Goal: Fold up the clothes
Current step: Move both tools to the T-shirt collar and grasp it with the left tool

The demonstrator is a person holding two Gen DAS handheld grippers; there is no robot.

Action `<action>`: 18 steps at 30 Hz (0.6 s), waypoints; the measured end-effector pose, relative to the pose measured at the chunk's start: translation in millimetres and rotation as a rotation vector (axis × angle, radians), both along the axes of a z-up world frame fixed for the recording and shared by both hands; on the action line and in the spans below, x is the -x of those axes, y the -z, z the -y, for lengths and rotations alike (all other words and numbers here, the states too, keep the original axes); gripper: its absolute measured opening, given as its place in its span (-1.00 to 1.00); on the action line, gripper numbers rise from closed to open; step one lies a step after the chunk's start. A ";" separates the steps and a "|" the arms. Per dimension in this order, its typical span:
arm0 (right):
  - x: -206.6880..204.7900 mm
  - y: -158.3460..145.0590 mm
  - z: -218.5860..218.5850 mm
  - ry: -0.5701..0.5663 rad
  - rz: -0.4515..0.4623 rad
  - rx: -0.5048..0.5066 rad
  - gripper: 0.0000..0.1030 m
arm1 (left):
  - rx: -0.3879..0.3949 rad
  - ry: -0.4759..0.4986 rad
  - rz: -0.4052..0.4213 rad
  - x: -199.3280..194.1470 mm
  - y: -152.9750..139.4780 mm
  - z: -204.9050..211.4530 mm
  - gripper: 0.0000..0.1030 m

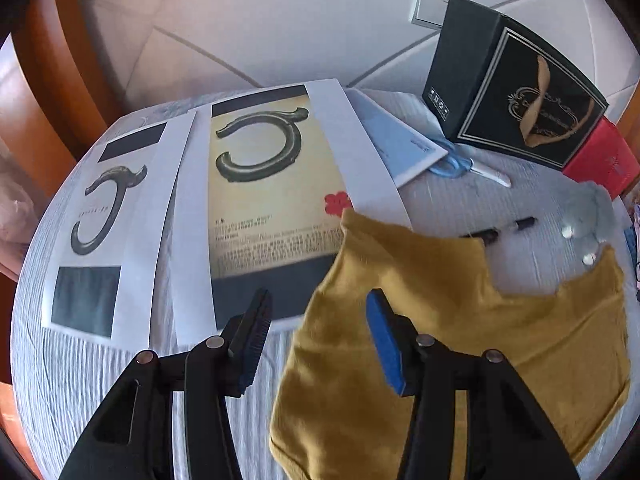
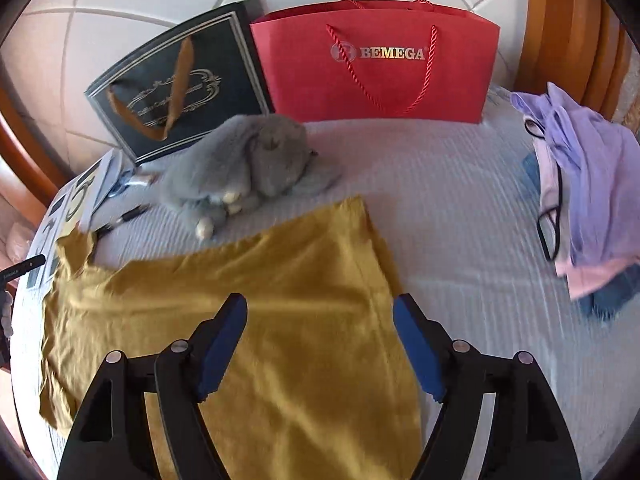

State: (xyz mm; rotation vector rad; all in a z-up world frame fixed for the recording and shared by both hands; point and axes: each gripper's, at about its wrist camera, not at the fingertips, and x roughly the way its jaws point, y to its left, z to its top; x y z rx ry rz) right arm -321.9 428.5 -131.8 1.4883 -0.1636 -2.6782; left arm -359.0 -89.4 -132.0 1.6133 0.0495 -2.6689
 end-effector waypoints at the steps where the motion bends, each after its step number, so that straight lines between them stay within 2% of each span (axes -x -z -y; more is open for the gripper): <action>1: 9.1 1.6 -1.7 -0.001 0.005 0.002 0.56 | -0.006 0.003 0.008 11.0 1.4 12.0 -0.03; 4: 35.9 8.3 -3.8 -0.021 0.022 -0.003 0.77 | -0.004 0.016 0.026 41.1 2.1 47.0 -0.03; 7: 58.1 18.7 -2.1 -0.027 0.043 -0.053 0.87 | 0.005 0.025 0.053 86.9 37.3 80.1 -0.03; 9: 70.2 26.9 -0.2 -0.032 0.063 -0.057 0.87 | -0.004 0.031 0.064 91.3 43.7 76.7 -0.03; 12: 80.2 38.8 5.8 -0.033 0.075 -0.080 0.88 | 0.022 0.048 0.078 98.8 54.2 73.7 -0.03; 14: 82.7 44.4 10.4 -0.034 0.081 -0.102 0.87 | 0.034 0.041 0.080 99.0 52.7 71.4 -0.02; 17: 79.2 45.5 12.6 -0.034 0.068 -0.087 0.88 | 0.044 0.036 0.052 93.2 44.5 73.4 -0.02; 18: 77.7 44.6 12.6 -0.039 0.059 -0.073 0.88 | 0.038 0.034 0.049 91.8 42.8 76.6 0.04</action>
